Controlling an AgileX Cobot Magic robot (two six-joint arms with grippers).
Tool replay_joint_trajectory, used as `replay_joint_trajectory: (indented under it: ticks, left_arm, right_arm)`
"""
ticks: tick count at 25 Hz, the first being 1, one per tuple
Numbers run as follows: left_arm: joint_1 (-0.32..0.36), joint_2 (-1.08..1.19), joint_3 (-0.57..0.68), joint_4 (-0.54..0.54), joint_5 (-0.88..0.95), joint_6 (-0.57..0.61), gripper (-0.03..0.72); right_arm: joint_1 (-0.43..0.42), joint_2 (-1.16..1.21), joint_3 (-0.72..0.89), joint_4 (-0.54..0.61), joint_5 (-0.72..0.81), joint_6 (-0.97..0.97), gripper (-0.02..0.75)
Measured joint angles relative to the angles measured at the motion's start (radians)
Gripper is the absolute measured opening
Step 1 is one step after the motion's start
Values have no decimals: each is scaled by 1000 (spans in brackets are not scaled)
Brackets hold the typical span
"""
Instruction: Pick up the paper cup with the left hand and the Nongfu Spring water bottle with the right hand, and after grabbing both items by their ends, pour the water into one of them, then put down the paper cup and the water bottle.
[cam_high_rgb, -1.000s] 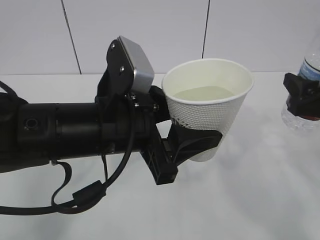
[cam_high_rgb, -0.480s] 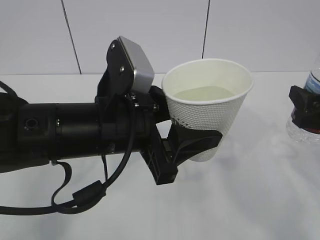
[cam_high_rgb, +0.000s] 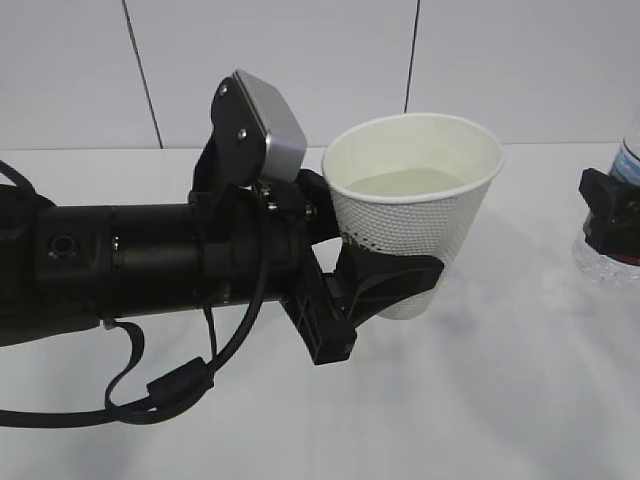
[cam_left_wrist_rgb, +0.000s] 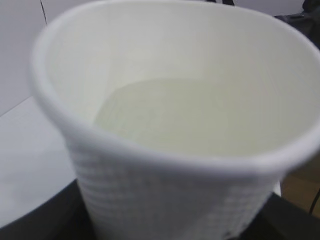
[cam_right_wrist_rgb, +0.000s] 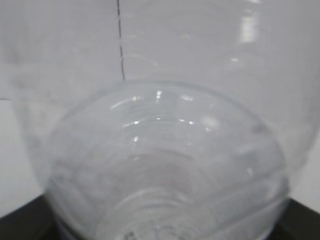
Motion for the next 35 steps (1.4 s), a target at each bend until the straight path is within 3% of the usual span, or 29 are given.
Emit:
replay_joint_trajectory:
  ticks: [8,23,31,35]
  left_arm:
    - [13,0,0,-38,0,19,487]
    - [154,0,0,-89,0,41,486]
    - [196,0,0,-91,0,43,486]
    - [207,0,0,-132,2,98,486]
  right_arm:
    - [0,0,0,0,0,0,519]
    - [0,-2,0,0,0,0,519]
    - [0,-2,0,0,0,0,519]
    - [0,-2,0,0,0,0,519]
